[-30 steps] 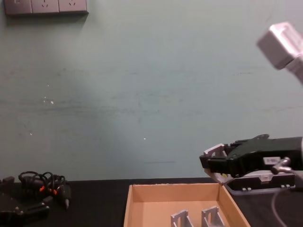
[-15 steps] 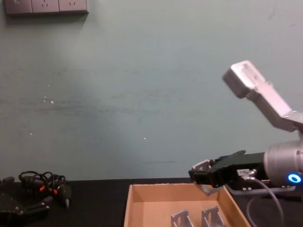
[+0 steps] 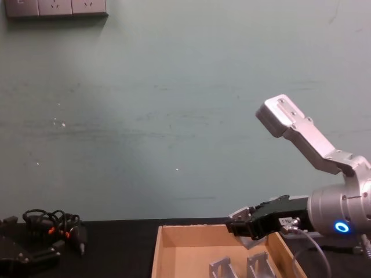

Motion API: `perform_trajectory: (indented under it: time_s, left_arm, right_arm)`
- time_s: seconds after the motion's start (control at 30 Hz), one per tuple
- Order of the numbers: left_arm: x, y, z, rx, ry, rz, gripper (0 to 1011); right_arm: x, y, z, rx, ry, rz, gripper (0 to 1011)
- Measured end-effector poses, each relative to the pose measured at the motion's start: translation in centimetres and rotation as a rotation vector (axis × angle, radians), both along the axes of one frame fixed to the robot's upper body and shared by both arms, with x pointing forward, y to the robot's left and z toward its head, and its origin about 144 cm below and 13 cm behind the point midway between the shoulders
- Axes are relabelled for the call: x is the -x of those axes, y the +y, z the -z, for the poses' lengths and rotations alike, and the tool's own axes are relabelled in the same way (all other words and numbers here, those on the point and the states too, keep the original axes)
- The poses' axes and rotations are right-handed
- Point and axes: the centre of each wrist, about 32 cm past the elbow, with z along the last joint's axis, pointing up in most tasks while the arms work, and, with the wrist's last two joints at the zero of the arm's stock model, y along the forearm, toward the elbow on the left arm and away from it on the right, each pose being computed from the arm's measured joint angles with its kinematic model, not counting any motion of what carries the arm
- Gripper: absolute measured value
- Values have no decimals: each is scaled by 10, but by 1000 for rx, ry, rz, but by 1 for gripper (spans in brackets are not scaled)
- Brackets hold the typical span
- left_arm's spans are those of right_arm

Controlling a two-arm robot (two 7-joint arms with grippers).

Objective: Use one hand to pick up the angle iron from the table and place it into the box.

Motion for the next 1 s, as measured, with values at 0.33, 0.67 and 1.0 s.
perform_trajectory:
  time_s: [0.33, 0.67, 1.0]
  left_arm:
    - [0, 0, 0, 0, 0, 0, 1000]
    - [0, 0, 0, 0, 0, 0, 1000]
    - [0, 0, 0, 0, 0, 0, 1000]
  right_arm:
    - [-12, 5, 7, 13, 13, 6, 465]
    - [-18, 10, 9, 17, 22, 5, 465]
    - [-20, 12, 12, 25, 33, 0, 465]
